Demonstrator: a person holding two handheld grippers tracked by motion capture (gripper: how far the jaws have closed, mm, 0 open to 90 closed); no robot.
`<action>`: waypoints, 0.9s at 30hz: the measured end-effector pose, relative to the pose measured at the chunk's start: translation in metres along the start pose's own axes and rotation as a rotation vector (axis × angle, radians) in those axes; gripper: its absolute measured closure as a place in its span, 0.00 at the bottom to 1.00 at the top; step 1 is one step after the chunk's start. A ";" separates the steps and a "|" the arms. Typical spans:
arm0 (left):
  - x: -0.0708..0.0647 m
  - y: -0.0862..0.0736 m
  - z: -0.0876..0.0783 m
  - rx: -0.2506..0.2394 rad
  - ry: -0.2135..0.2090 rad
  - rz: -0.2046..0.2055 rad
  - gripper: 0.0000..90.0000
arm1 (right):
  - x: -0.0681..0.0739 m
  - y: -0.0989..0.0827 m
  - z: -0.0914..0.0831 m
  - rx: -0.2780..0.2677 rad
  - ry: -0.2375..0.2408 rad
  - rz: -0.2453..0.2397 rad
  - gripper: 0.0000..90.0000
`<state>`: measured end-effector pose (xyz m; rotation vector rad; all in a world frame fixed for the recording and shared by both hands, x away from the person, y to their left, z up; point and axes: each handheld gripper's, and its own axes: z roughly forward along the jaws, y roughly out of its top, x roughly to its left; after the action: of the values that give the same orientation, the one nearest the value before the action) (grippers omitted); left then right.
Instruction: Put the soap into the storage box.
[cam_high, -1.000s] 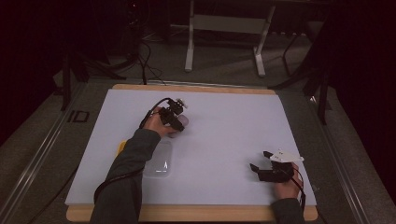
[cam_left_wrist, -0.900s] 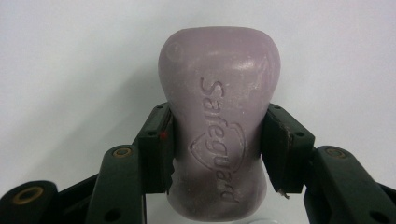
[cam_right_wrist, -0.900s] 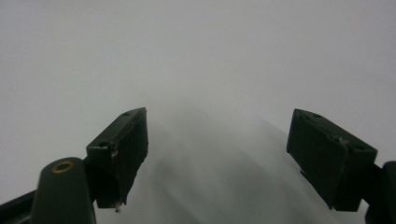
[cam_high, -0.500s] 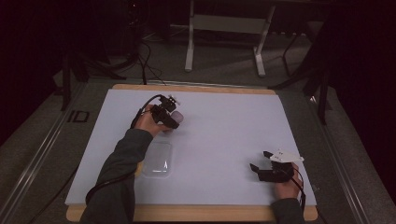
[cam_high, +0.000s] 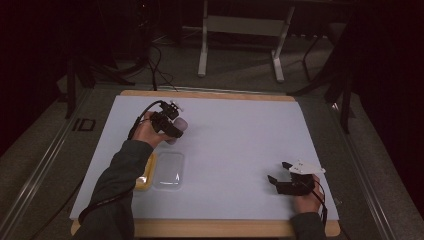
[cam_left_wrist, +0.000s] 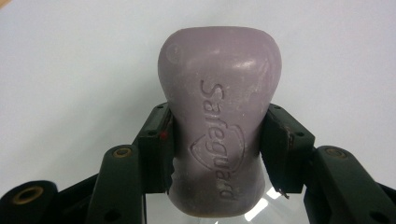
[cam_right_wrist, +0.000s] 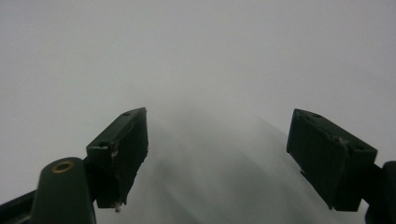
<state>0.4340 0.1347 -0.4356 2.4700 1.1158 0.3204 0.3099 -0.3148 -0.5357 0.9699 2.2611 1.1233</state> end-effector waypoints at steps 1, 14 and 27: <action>-0.001 -0.001 -0.002 -0.001 0.003 0.005 0.55 | 0.000 0.000 0.000 -0.001 0.000 0.000 0.22; -0.008 -0.018 -0.014 0.002 0.017 0.023 0.55 | 0.000 0.000 0.000 -0.001 -0.002 0.000 0.22; -0.012 -0.033 -0.031 -0.025 0.032 0.030 0.55 | 0.000 0.000 0.000 0.000 -0.004 0.000 0.22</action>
<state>0.3930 0.1538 -0.4235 2.4695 1.0815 0.3815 0.3097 -0.3145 -0.5357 0.9711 2.2580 1.1204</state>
